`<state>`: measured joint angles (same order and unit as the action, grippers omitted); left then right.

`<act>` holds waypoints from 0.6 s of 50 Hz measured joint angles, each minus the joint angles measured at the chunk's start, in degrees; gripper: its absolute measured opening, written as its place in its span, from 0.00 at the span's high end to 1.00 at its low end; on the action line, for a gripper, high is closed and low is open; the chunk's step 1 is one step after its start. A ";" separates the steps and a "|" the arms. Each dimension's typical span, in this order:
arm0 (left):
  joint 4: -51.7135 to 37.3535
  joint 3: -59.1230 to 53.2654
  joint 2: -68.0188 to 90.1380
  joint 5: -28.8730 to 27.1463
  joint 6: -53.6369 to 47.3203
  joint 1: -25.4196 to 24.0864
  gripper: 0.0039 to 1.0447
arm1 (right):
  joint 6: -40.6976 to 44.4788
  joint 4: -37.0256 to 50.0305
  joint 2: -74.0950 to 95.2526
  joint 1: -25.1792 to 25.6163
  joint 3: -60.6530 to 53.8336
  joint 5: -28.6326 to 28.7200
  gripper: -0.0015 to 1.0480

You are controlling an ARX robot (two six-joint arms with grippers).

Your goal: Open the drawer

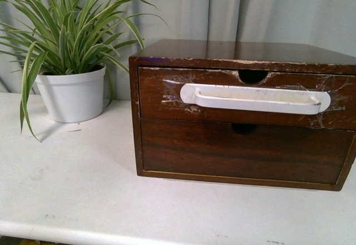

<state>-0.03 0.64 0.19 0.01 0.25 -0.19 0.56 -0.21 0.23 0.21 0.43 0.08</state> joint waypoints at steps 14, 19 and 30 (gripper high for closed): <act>0.00 0.00 0.00 0.00 -0.02 0.00 0.06 | 0.00 0.00 0.00 0.00 0.00 0.00 0.09; 0.00 0.00 0.00 0.00 -0.02 0.00 0.06 | 0.00 0.00 0.00 0.00 0.00 0.00 0.09; 5.33 2.56 8.00 -24.30 4.61 7.69 0.06 | -2.64 -8.13 7.28 2.62 3.98 12.28 0.09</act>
<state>5.30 3.20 8.19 -24.29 4.86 7.51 -2.09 -8.34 7.51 2.83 4.40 12.36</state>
